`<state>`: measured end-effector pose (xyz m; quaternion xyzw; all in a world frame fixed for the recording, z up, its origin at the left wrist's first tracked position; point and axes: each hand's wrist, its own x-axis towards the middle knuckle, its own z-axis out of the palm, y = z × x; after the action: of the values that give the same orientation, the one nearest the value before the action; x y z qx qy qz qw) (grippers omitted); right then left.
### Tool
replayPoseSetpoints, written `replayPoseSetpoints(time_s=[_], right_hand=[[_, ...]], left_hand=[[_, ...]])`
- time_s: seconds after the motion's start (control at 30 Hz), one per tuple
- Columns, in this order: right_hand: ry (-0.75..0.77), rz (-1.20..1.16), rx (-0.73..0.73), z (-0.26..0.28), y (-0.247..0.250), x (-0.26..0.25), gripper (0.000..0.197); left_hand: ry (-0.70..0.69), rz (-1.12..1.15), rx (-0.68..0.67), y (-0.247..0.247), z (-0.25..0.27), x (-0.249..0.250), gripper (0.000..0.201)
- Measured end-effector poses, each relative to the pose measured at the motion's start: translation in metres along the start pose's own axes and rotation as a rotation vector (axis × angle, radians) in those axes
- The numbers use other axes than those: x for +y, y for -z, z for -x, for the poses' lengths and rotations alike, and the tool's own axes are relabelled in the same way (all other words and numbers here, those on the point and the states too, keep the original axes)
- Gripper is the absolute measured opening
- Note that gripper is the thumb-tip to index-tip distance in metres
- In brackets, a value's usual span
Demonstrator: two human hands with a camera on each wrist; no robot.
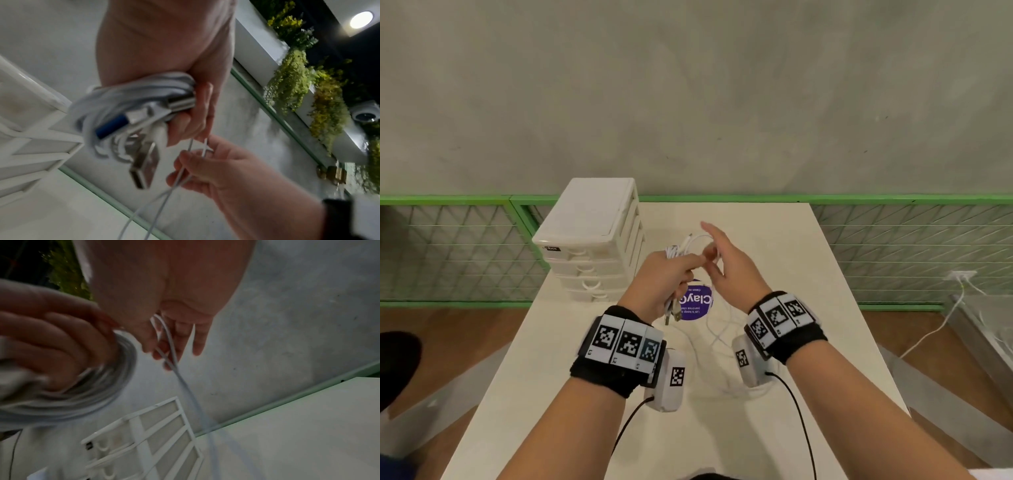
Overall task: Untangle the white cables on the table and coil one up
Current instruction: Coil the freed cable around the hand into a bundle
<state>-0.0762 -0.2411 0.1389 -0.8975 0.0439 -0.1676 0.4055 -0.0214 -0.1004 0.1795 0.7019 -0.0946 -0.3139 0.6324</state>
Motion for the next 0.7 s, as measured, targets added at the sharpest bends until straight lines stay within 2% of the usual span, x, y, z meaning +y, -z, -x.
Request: replayPoseSetpoints(time_s=[0.07,0.13,0.23,0.27,0.33,0.4,0.5,0.63,0.7], right_hand=[[0.027,0.063,-0.042,-0.010,0.009,-0.002,0.047],[0.104,0.231,-0.077,-0.020,0.020,-0.007,0.038],[0.261,0.329,-0.034,-0.030,0.029,-0.014,0.026],[0.245,0.290,-0.030,-0.030,0.029,-0.016,0.022],[0.117,0.142,-0.073,-0.029,0.025,-0.017,0.010],[-0.001,0.066,-0.129,-0.026,0.013,-0.017,0.018],[-0.007,0.136,-0.165,-0.016,-0.011,-0.003,0.019],[-0.067,0.077,-0.205,0.008,-0.020,0.017,0.022],[-0.112,0.019,-0.219,0.019,-0.018,0.024,0.021]], left_hand=[[0.039,-0.066,-0.064,0.004,0.003,0.003,0.028],[0.069,-0.082,-0.144,0.010,0.004,0.005,0.030],[0.046,0.047,-0.363,0.009,0.008,0.009,0.039],[0.030,0.111,-0.444,0.007,0.010,0.012,0.040],[-0.005,0.280,-0.552,0.000,0.014,0.020,0.038],[-0.067,0.465,-0.571,-0.005,0.014,0.029,0.038],[-0.197,0.673,-0.461,-0.006,0.008,0.045,0.036],[-0.468,0.676,-0.121,0.006,-0.009,0.062,0.039],[-0.549,0.666,0.074,0.015,-0.018,0.066,0.038]])
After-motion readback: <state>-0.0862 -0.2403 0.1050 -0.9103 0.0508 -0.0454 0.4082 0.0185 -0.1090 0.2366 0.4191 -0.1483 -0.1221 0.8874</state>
